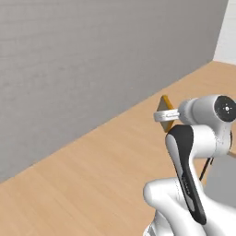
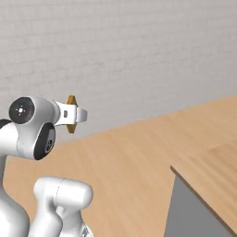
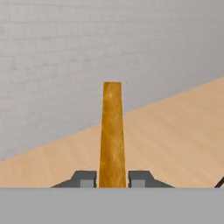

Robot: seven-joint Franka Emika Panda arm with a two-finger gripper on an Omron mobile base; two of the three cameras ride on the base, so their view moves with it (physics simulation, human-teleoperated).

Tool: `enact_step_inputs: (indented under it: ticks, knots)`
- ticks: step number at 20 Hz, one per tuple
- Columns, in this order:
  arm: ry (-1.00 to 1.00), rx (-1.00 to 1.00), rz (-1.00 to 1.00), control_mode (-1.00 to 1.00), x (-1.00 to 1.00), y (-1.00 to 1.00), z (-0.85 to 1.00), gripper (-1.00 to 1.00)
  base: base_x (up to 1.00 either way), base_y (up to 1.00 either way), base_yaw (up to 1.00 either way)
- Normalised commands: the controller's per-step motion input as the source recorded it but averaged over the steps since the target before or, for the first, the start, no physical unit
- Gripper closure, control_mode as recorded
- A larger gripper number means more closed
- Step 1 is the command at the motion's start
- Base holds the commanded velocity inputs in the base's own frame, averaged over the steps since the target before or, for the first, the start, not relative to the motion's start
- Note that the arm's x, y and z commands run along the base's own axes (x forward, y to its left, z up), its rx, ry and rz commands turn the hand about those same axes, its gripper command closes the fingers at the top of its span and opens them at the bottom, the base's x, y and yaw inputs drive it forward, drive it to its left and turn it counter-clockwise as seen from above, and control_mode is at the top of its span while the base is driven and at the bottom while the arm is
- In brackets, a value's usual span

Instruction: Start the toaster. Once the lever pops up, take the bread to the plate on the dining counter.

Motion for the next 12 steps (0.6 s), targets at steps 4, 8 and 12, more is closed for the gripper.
enact_step_inputs:
  ticks: [4,8,12]
  knots:
    - [0.00,0.00,0.00,1.00,0.00,0.00,0.00,1.00,1.00,0.07,-0.53]
    - [0.00,0.00,0.00,1.00,0.00,0.00,0.00,1.00,1.00,0.17,-0.52]
    - [0.00,0.00,0.00,1.00,0.00,0.00,0.00,1.00,1.00,0.29,-0.51]
